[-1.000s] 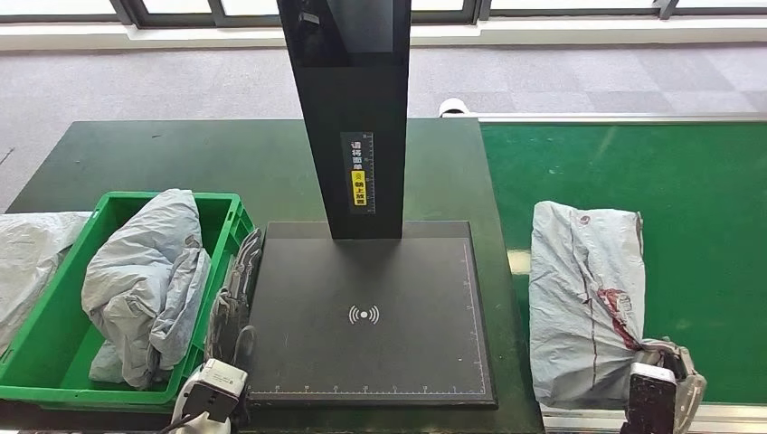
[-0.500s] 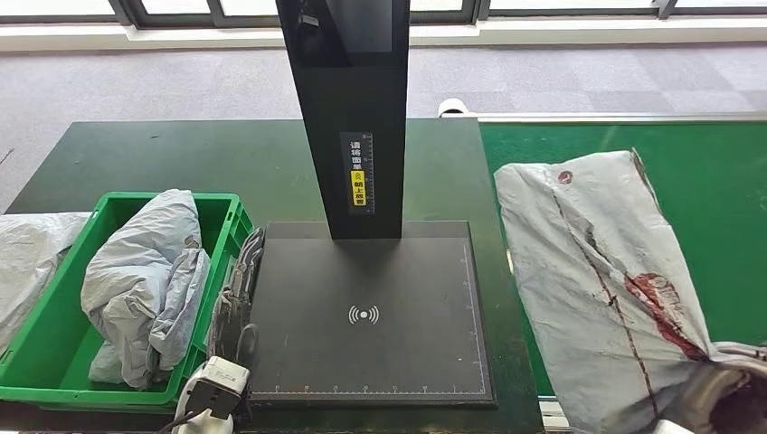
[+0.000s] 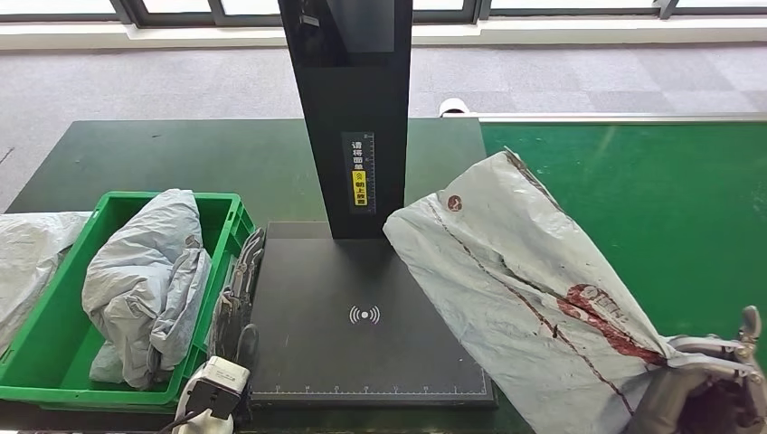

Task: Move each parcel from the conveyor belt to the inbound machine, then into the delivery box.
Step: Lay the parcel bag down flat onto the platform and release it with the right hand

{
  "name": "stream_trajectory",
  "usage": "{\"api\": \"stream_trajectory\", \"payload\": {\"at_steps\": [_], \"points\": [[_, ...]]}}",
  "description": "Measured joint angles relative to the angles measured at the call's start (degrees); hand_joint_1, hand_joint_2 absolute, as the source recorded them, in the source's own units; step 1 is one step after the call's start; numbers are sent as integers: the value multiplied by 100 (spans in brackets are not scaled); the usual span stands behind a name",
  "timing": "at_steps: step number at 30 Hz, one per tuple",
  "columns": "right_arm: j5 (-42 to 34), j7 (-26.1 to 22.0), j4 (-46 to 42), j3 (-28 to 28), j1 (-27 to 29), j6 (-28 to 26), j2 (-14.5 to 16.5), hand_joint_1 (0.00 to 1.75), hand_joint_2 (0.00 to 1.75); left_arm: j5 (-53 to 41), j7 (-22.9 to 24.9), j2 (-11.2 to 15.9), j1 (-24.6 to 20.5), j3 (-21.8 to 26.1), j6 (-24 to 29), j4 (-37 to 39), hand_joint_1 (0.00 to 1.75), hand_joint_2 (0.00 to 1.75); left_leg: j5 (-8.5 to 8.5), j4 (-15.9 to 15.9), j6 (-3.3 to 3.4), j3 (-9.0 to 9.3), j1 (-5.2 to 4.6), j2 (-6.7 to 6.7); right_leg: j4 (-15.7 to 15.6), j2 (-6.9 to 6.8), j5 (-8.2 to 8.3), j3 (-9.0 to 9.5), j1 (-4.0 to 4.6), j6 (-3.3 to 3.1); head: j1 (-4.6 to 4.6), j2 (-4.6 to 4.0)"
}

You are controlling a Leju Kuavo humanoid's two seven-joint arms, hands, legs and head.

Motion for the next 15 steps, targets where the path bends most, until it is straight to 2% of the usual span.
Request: {"api": "stream_trajectory", "payload": {"at_steps": [7,11,13,15], "points": [[-16,0,0,49,0,0,-1,175,175,0,0,0,0,0,0,0,0,0,0,0,0,-1,0,0,0,0,0,1,0,0,0,0],[-428,11,172,197,-51,25,-66,175,175,0,0,0,0,0,3,-3,0,0,-3,-2,0,-38,1,0,1,0,-2,7,1,0,0,0],[-481,226,574,312,-219,324,-121,175,175,1,0,-1,-2,0,-8,-3,0,0,-7,-3,-1,-44,2,8,1,6,-4,8,3,0,0,0],[-298,654,1357,363,-592,973,-142,175,175,5,0,-5,-29,-4,-49,9,0,0,-8,-3,-2,-37,3,24,-1,19,-1,8,7,-2,0,0]]}}
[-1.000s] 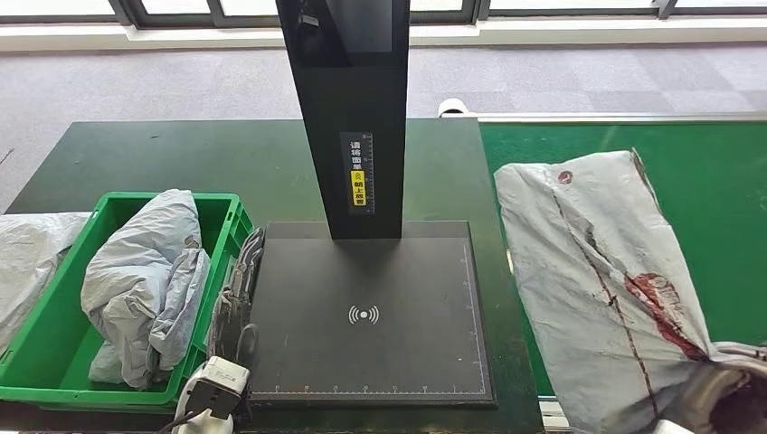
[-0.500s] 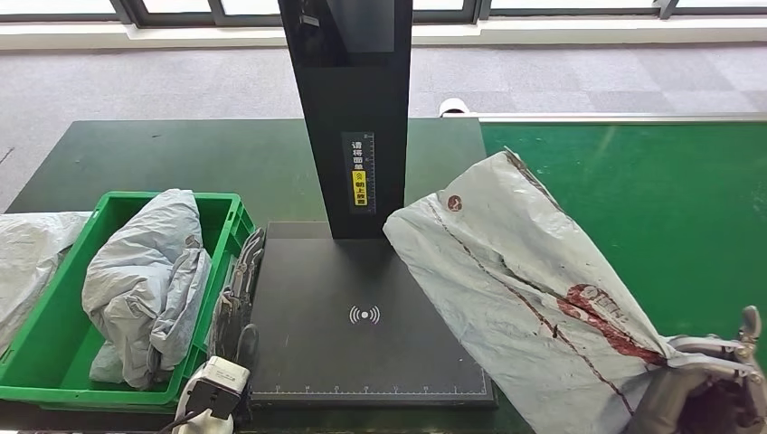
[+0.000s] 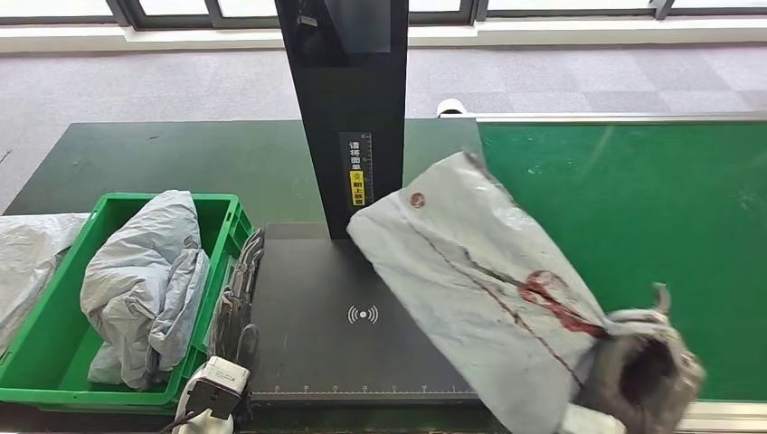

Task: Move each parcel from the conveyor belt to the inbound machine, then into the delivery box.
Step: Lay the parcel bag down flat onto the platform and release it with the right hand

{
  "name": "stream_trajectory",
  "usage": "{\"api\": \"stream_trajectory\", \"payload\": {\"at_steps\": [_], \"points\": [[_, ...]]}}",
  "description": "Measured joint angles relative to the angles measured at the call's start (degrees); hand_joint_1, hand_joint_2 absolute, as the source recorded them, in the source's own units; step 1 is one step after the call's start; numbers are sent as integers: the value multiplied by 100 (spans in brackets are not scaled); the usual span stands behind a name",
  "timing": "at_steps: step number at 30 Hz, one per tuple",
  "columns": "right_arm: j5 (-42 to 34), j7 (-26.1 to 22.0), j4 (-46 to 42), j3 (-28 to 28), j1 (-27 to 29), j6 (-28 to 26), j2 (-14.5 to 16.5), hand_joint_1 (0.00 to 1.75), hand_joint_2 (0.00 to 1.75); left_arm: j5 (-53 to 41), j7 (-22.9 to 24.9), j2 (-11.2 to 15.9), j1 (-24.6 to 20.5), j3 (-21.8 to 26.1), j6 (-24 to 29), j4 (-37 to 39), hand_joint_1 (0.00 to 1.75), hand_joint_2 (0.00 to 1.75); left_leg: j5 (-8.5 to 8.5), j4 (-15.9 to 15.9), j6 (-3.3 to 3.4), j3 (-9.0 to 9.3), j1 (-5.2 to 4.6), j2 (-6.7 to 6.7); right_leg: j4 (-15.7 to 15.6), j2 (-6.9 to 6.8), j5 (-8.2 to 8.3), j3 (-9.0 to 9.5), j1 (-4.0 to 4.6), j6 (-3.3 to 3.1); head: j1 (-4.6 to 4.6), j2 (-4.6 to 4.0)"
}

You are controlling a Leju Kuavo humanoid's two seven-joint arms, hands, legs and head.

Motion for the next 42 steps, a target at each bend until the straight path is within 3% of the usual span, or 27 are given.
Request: {"api": "stream_trajectory", "payload": {"at_steps": [2,6,14,22,42], "points": [[134,151,1030,-1,-412,449,5,175,175,8,0,-14,-62,-14,-43,30,0,0,9,2,7,19,-1,0,-1,-3,6,-1,-1,1,-1,0],[262,57,2589,-4,-946,569,31,175,175,28,-2,-32,-111,-25,-56,89,0,0,40,6,7,19,-2,-45,3,-33,23,-21,-3,10,0,0],[545,290,3840,-4,-1383,792,106,175,175,26,-2,-36,-111,-25,-39,103,0,0,37,6,6,7,-2,-43,3,-27,22,-34,-4,9,0,0],[589,276,4273,-11,-1560,787,128,175,175,19,0,-45,-115,-25,-37,125,0,0,37,7,6,9,-2,-43,3,-26,23,-33,-4,10,0,0],[539,176,4363,-72,-1611,782,143,175,175,11,-2,-45,-142,-25,-37,196,0,0,38,7,6,9,-2,-43,3,-26,23,-33,-4,10,0,0]]}}
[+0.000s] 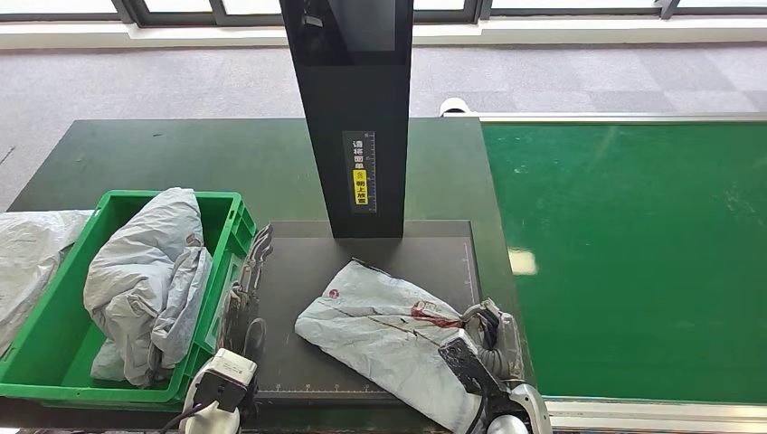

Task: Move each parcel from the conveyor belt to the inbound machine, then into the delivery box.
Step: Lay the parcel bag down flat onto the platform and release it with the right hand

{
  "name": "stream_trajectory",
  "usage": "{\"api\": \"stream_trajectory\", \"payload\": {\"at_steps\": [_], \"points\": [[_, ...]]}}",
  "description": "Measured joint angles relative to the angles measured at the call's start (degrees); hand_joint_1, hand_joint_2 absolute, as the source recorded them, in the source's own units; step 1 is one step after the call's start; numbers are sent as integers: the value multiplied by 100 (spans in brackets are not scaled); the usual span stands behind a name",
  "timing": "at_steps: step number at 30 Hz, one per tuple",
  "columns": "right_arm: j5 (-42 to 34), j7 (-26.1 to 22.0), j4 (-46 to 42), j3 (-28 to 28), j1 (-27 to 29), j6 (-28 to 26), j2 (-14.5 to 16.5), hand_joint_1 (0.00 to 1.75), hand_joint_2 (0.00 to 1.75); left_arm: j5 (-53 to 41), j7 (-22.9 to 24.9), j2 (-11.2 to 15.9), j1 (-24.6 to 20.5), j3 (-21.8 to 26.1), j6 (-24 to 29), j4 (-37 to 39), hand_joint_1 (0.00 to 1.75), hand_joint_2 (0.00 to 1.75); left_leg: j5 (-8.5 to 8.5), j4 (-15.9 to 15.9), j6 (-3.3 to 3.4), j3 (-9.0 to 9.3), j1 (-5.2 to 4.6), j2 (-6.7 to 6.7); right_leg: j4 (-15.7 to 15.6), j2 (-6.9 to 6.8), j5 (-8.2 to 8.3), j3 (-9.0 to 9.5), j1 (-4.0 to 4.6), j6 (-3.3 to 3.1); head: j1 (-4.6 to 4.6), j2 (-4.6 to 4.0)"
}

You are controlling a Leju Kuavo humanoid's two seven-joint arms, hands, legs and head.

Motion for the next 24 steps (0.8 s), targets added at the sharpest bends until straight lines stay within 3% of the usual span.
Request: {"api": "stream_trajectory", "payload": {"at_steps": [10,11,14,15,24], "points": [[-1,-2,0,-2,0,-1,1,175,175,0,0,0,-4,0,0,1,0,0,0,0,0,0,0,0,0,0,0,0,0,0,0,0],[-7,-9,-1,-3,0,-3,1,145,175,0,0,0,-5,0,0,1,0,0,0,0,0,0,0,0,0,0,0,0,0,0,0,0],[-91,-76,-13,-4,0,-21,2,14,175,5,0,0,-5,0,0,2,0,0,0,0,0,0,0,0,0,0,0,0,0,0,0,0],[-138,-111,-25,-5,0,-21,2,0,175,13,-1,0,-5,0,0,4,0,0,0,0,0,0,0,0,0,0,0,0,0,0,0,0],[-1213,-742,-436,-3,77,509,30,0,175,103,0,2,-21,0,32,61,0,0,0,0,0,-1,0,0,0,-1,0,-1,0,0,0,0]]}}
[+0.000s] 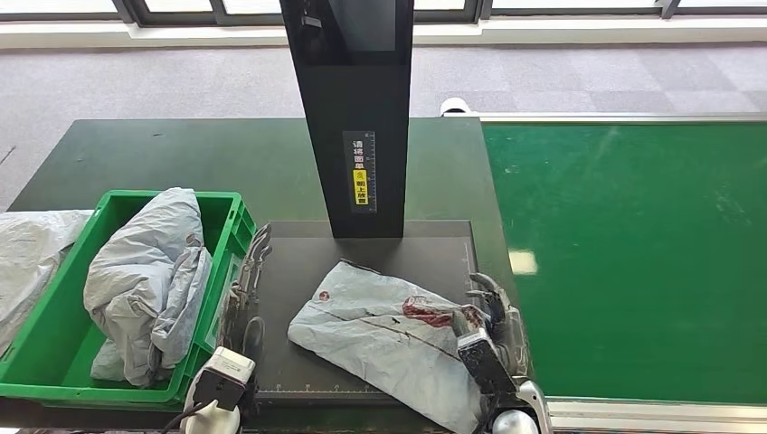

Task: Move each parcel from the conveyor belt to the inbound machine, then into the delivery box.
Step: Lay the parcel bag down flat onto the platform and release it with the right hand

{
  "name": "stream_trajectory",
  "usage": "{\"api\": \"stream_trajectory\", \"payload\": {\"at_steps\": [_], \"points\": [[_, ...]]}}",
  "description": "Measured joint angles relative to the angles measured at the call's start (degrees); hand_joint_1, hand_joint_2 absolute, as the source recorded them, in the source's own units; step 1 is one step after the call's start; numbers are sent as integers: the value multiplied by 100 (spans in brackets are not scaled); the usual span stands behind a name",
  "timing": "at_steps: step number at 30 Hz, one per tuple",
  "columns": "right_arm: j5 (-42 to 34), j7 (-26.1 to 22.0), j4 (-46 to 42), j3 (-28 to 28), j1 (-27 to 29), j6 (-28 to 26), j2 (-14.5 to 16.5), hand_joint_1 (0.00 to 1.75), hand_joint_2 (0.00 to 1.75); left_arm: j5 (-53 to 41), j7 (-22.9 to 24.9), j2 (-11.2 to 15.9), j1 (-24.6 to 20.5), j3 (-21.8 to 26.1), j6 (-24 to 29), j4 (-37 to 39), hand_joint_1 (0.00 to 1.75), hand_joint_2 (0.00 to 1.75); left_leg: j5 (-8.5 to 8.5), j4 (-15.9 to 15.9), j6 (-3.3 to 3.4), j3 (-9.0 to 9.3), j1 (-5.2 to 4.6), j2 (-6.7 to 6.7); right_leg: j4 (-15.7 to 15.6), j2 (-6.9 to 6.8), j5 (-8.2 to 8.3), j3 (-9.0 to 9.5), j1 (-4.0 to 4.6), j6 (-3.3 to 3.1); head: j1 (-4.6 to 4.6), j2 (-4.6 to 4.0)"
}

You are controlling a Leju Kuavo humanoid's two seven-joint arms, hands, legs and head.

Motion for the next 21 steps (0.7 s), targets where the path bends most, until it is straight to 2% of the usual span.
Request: {"api": "stream_trajectory", "payload": {"at_steps": [5,16,21], "points": [[-719,-82,-631,87,282,399,-71,0,175,-9,-1,22,-11,-13,-8,71,0,0,-1,0,0,-2,0,3,-1,0,0,-2,0,0,0,0],[-935,-87,-1125,354,456,421,-249,0,175,140,0,47,-66,-24,15,244,0,0,-2,0,0,-1,0,5,-1,2,0,-1,0,0,0,0],[-959,-87,-1264,406,524,384,-290,0,175,104,0,-10,-73,27,450,255,0,0,-2,0,-1,-2,0,4,-1,2,0,-2,0,0,0,0]]}}
